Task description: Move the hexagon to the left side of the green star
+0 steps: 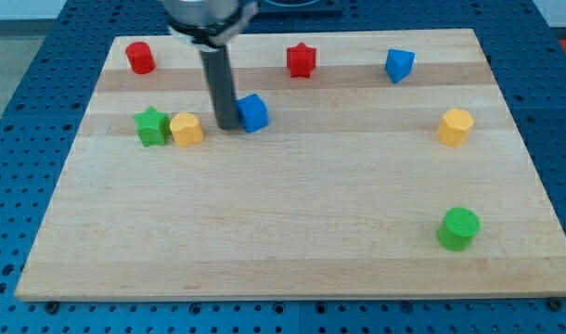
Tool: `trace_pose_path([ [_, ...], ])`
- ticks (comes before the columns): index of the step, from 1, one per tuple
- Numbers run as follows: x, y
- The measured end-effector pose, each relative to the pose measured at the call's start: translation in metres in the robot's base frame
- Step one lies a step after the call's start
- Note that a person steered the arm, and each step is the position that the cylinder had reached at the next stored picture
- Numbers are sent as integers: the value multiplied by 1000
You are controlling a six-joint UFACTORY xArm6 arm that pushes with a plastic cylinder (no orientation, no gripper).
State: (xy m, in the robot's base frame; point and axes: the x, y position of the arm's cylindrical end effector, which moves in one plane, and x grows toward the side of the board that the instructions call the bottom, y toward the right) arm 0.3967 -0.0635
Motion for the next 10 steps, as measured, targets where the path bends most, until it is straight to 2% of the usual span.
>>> trace_pose_path([
  [1, 11, 95],
  [3, -50, 261],
  [4, -13, 314],
  [5, 29, 265],
  [6, 38, 144],
  [7, 40, -2],
  [8, 57, -89],
  [9, 74, -13],
  [10, 101, -66],
])
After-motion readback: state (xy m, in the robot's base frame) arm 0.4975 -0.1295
